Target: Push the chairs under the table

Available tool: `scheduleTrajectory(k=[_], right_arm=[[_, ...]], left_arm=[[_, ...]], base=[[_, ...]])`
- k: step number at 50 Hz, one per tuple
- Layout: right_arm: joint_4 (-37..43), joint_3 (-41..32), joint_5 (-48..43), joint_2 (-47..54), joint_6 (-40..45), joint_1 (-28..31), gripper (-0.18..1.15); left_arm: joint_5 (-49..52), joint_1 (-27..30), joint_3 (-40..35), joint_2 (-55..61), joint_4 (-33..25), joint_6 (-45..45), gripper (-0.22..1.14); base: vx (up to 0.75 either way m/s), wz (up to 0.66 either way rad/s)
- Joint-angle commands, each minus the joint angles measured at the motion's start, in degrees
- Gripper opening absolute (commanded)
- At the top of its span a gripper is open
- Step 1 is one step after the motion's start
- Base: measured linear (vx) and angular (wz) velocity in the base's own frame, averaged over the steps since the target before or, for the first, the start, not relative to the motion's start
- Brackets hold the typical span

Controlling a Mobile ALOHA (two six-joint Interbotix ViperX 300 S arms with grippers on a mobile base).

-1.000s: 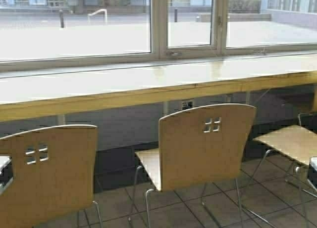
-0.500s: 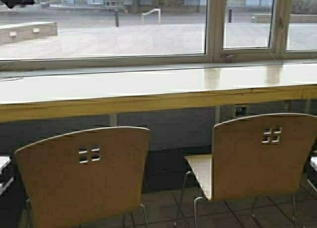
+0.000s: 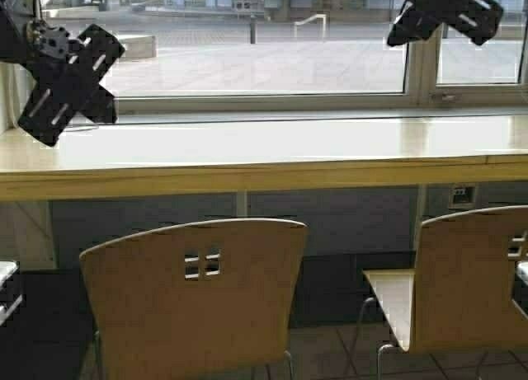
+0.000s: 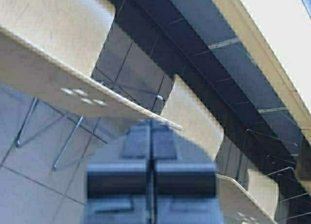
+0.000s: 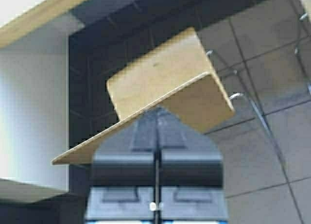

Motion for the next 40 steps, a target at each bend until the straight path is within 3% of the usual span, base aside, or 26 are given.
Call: scheduleTrajectory(k=[1,8,13,18,22,26,30,40], right_arm=[[1.1,-5.4,0.1,7.6,-0.2,1.4,0.05],[1.5,-9.1,0.2,16.3,-0.2,3.2,0.1],[2.2,-12.6,0.2,22.1,-0.1,3.3,0.23],[5.6,-14.9,0.6,26.2,0.1,3.3,0.51],[10.5,-16.3,2.0,29.5,0.1,3.3,0.83],[16.4,-17.8,4.5,32.4,0.2,3.3,1.05],[25.1,-19.0,6.7,35.0,0.3,3.3,1.05],[43.3,-22.2,9.1,40.1,-0.2,4.2,1.04]], left_arm=[[-0.9,-2.1,-3.1,4.3,-0.9,-3.8,0.05],[-1.1,-2.7,-6.2,9.9,-2.5,-7.7,0.11],[-1.1,-2.7,-8.8,13.7,-2.9,-9.3,0.25],[-1.1,-2.6,-10.6,16.6,-3.5,-10.1,0.48],[-1.1,-3.0,-11.5,18.7,-5.0,-11.2,0.68],[-1.1,-3.1,-11.4,20.6,-6.7,-13.9,0.87],[-1.1,-3.6,-11.1,21.4,-7.6,-16.9,0.95],[-1.1,-4.3,-9.6,22.9,-10.0,-22.9,0.95]], base=[[0.07,0.11],[0.07,0.09],[0.08,0.06],[0.07,0.04],[0.08,0.02],[0.1,-0.02],[0.11,-0.05],[0.08,-0.02]])
